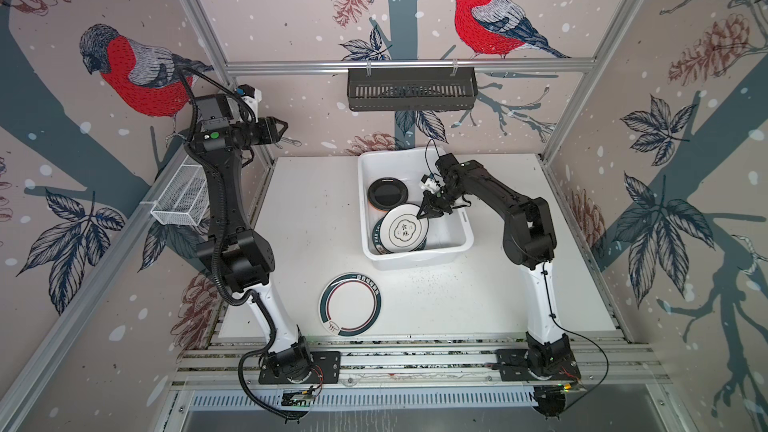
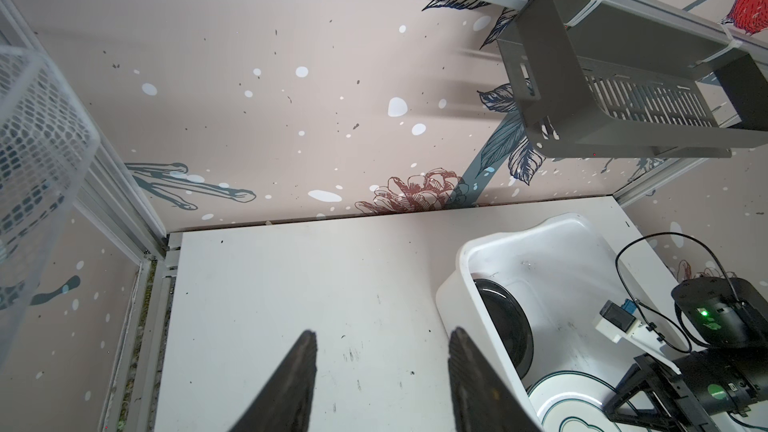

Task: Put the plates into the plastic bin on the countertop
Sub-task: 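Lower the white plate into the bin onto the green-rimmed plates with the right gripper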

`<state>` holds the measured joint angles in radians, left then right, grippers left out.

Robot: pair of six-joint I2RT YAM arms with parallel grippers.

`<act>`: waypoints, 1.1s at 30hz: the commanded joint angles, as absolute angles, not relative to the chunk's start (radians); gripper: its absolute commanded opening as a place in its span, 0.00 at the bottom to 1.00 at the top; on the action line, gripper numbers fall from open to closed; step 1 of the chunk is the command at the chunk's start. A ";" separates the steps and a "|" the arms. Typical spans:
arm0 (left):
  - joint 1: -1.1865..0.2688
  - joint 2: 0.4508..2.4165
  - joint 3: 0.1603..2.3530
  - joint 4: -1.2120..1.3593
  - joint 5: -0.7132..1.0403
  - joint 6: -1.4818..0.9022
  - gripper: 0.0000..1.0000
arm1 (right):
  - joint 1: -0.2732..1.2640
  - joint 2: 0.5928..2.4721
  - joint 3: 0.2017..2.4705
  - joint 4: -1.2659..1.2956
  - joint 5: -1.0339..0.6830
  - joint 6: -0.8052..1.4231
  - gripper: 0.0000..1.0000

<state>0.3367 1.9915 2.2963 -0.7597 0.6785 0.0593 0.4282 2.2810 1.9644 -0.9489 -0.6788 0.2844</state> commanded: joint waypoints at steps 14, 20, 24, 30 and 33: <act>0.324 1.979 2.302 -0.742 0.680 0.067 0.52 | 0.416 2.287 1.962 -0.973 -0.657 0.271 0.19; 0.320 1.979 2.303 -0.741 0.684 0.067 0.52 | 0.417 2.297 1.964 -0.974 -0.653 0.271 0.20; 0.318 1.978 2.303 -0.743 0.687 0.066 0.52 | 0.416 2.305 1.968 -0.977 -0.643 0.271 0.20; 0.316 1.976 2.303 -0.743 0.696 0.061 0.52 | 0.418 2.317 1.974 -0.980 -0.624 0.276 0.23; 0.316 1.977 2.305 -0.740 0.700 0.060 0.52 | 0.419 2.327 1.988 -0.983 -0.620 0.279 0.24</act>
